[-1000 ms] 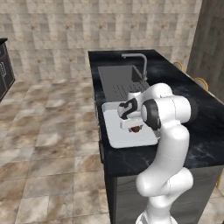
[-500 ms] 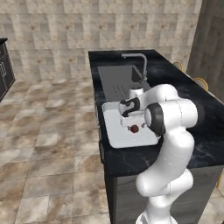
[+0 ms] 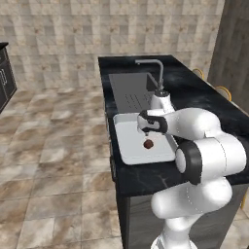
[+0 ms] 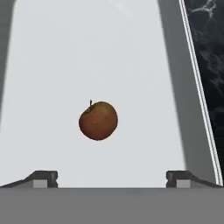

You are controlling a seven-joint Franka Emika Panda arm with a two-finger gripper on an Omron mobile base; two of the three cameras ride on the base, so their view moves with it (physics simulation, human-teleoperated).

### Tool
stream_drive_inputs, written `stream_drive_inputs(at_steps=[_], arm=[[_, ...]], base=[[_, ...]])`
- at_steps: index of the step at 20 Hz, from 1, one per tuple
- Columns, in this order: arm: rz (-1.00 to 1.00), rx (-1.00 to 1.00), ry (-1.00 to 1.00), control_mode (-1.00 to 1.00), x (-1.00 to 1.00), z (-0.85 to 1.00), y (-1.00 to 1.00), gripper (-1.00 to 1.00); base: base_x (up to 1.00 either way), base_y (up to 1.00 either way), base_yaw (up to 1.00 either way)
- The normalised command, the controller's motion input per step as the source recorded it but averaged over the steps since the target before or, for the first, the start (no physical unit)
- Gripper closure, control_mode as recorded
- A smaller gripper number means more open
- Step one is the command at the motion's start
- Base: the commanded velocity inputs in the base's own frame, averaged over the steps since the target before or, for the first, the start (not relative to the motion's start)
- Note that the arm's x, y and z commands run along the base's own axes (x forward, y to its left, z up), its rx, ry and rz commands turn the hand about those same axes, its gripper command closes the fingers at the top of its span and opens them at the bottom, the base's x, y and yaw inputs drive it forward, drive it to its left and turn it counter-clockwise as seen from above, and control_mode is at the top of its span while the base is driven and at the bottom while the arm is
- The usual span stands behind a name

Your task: Pick the mango and apple from the fridge and place them inside the tupperware on the counter.

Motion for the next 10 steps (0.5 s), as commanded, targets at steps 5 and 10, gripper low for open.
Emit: stream_drive_inputs(at_steps=[5, 10], arm=[[-0.02, 0.0, -0.44, -1.0, -0.69, 0.76, 0.0, -1.0], [0.0, 0.0, -0.26, -1.0, -0.62, 0.84, 0.0, -1.0]], base=[[0.0, 0.0, 0.0], [0.0, 0.0, 0.0]])
